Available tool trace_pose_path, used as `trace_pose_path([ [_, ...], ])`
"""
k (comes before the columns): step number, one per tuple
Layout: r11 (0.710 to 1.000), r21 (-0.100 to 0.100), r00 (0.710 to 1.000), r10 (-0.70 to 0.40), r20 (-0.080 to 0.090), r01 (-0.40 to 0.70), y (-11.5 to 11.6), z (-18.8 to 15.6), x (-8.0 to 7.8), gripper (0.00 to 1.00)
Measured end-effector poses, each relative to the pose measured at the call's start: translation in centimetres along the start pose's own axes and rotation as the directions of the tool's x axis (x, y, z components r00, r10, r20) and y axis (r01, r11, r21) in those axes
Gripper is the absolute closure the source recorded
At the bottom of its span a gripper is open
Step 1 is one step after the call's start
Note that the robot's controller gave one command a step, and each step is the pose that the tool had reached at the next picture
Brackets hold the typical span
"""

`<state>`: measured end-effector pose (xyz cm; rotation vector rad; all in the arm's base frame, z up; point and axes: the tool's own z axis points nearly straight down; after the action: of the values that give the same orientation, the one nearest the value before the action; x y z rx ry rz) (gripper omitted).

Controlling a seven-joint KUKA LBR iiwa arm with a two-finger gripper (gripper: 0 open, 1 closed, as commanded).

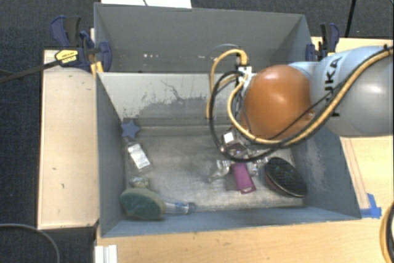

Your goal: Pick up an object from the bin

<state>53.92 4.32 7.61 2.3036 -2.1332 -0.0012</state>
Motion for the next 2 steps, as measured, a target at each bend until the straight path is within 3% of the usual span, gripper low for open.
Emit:
trace_pose_path([
  [1, 0.96, 0.005, 0.96, -0.282, 0.0, 0.282, -4.24, -1.93, 4.56, 0.0],
  [2, 0.961, -0.001, 0.961, -0.276, 0.002, 0.276, -4.14, -1.88, 4.38, 1.0],
])
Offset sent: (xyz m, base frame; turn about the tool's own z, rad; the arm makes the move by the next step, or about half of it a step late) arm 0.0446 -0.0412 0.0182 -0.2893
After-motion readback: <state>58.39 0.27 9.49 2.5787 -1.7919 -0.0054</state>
